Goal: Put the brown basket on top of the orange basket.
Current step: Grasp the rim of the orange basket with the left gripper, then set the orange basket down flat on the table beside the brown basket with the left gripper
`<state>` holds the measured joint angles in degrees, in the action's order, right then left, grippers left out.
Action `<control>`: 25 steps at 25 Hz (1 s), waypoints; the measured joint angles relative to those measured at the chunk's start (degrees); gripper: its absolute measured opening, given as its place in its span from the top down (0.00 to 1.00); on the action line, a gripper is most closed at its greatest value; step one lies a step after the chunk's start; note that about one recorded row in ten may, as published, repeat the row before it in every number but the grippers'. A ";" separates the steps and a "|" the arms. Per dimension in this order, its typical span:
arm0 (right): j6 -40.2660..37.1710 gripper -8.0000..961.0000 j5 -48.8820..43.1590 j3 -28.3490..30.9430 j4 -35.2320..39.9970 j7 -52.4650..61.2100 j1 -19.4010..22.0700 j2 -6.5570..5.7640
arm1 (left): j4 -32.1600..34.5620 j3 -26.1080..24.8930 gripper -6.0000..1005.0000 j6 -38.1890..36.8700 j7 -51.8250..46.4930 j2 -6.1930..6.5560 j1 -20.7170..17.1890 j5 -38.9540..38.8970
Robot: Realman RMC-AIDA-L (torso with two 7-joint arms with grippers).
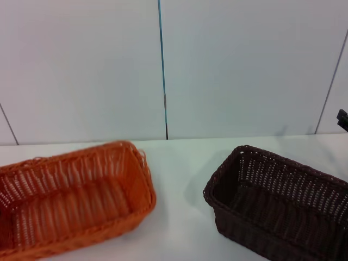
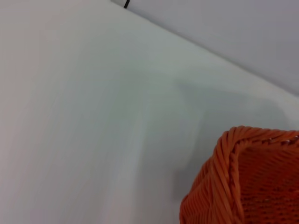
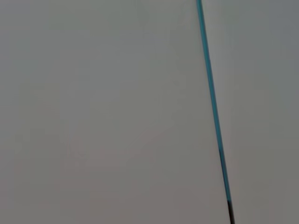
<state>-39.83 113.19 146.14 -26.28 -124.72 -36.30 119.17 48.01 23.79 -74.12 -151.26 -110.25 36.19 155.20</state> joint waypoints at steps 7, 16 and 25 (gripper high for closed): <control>0.03 0.21 -0.08 0.01 0.00 0.00 0.09 0.00 | 1.30 -5.03 0.87 -4.34 -0.03 1.31 -0.38 -5.70; 0.03 0.21 -0.08 0.00 0.01 0.00 0.03 0.01 | 4.19 -6.62 0.87 -9.22 -1.58 0.94 -1.13 -12.83; 0.02 0.21 0.22 -0.18 0.56 0.00 -0.41 0.20 | 8.09 -4.34 0.87 -6.15 -0.13 -6.38 -1.88 -13.29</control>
<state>-39.82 113.41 145.96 -25.72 -124.72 -36.71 119.37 56.11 19.46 -80.27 -151.38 -116.63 34.31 141.91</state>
